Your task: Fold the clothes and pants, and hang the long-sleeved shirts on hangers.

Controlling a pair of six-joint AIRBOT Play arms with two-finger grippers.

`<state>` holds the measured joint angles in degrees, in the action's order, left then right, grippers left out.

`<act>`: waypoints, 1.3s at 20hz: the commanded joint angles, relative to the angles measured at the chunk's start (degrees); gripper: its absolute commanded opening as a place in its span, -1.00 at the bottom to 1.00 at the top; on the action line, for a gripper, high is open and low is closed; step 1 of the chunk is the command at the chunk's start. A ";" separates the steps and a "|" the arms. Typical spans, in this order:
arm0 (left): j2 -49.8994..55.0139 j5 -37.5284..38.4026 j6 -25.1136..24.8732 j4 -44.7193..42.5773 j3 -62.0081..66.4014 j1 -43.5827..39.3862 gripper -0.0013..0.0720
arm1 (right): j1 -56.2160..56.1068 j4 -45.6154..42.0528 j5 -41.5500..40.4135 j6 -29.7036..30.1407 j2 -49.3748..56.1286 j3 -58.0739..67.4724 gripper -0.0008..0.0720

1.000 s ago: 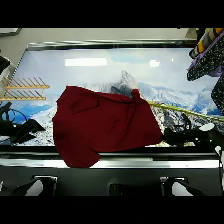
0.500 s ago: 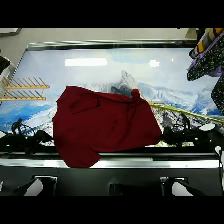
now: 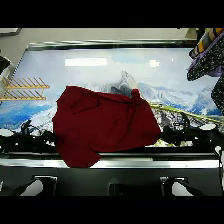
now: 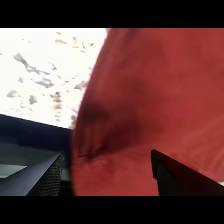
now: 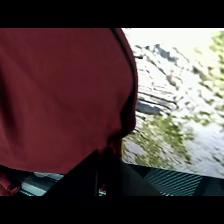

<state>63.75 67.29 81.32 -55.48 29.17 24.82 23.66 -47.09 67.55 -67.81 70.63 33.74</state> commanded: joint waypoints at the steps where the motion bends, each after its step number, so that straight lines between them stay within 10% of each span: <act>1: 1.79 -1.09 -0.37 0.66 -0.26 -2.73 0.66 | 0.02 1.38 1.14 0.61 -0.04 -0.04 -0.90; 4: 2.05 -1.42 -0.37 0.66 -0.24 -2.89 0.63 | 0.02 1.49 2.01 1.03 -0.04 -0.04 -0.90; 8: 1.99 -1.36 -0.94 1.95 -0.20 -2.89 -0.92 | 0.00 4.07 3.13 4.26 -2.40 -0.02 -0.90; 16: 1.86 -1.33 -2.86 8.98 16.26 -8.33 -0.93 | -9.35 10.91 -4.09 8.46 -8.79 9.14 -0.90; 26: -2.10 6.47 11.74 0.09 82.44 -10.16 -0.93 | -17.07 -10.01 -7.17 -6.43 -13.42 67.49 -0.90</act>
<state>63.64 71.57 87.18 -50.59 94.78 14.85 7.22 -51.88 59.22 -70.96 59.75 86.56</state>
